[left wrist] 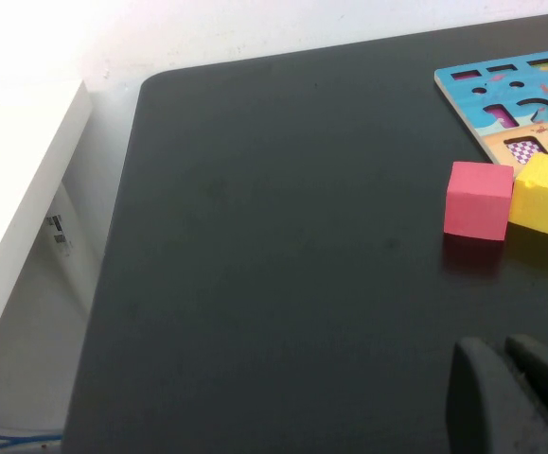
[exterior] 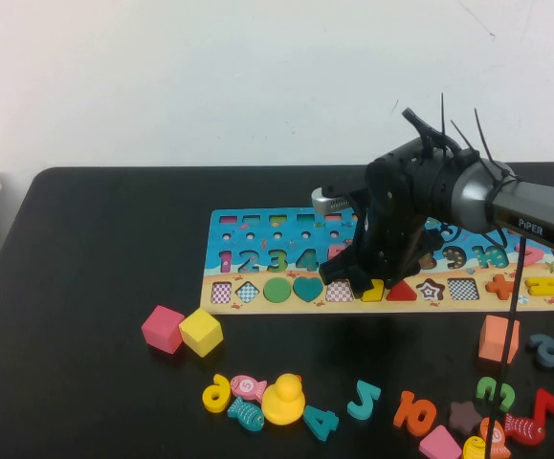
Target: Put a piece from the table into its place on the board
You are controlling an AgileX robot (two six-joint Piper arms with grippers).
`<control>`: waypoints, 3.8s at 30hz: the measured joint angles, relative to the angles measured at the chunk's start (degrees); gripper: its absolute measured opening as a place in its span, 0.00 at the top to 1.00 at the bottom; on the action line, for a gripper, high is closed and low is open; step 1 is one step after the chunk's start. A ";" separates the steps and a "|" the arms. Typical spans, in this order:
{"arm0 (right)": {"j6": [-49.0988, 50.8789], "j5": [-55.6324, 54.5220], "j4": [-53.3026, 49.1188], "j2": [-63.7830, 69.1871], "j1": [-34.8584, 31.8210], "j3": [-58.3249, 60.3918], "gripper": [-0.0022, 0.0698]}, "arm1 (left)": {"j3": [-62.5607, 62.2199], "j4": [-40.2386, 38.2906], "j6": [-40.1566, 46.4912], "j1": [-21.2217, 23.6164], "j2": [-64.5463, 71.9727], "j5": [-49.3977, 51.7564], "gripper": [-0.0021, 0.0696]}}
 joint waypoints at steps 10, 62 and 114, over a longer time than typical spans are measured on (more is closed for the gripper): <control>0.60 0.22 0.00 0.26 0.10 0.00 0.37 | 0.00 0.00 0.00 0.00 0.00 0.00 0.97; -5.12 21.80 1.41 7.38 0.10 -20.74 0.94 | 0.00 0.00 0.00 0.00 0.00 0.00 0.97; -25.37 -37.87 5.59 -120.17 0.73 57.65 0.94 | 0.00 0.00 0.00 0.00 0.00 0.00 0.97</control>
